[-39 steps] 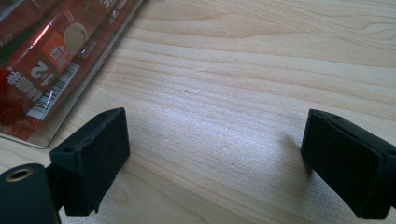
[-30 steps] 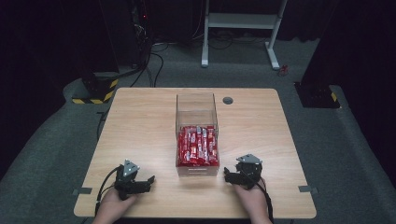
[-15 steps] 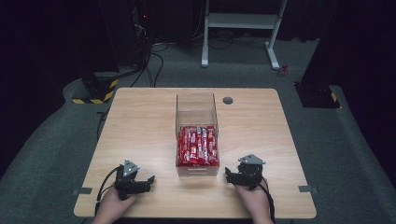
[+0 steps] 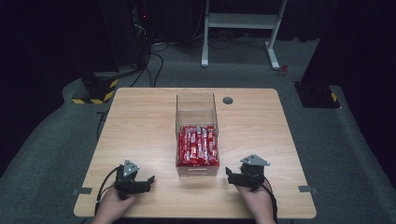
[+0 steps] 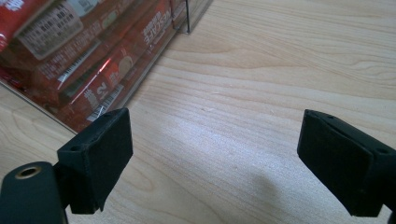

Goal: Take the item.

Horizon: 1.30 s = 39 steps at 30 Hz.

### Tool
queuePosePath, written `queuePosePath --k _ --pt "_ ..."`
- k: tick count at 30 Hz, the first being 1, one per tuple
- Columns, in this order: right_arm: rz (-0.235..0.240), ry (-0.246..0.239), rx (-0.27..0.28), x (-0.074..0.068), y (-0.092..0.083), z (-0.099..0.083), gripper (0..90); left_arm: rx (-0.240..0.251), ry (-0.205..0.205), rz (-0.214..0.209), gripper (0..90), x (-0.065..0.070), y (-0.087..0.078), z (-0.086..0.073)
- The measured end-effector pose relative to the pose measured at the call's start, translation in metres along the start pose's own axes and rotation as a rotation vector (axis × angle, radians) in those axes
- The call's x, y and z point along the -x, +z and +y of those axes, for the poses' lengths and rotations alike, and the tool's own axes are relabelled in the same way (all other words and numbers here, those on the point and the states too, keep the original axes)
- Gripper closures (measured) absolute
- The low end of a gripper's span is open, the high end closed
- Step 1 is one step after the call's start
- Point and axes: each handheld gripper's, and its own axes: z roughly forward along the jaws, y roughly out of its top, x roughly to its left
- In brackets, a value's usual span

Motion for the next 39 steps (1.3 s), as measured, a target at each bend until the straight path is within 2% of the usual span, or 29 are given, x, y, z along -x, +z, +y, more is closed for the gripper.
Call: queuePosePath --k 6,30,39 --pt "0.002 0.016 0.010 0.001 -0.004 0.001 10.6 0.000 0.000 0.000 10.6 0.000 0.000 0.000" --pt "0.008 -0.025 0.075 0.005 -0.021 0.012 12.6 0.000 0.000 0.000 10.6 0.000 0.000 0.000" --pt "0.014 -0.023 0.103 0.004 -0.028 0.017 12.9 0.000 0.001 0.000 10.6 0.000 0.000 0.000"
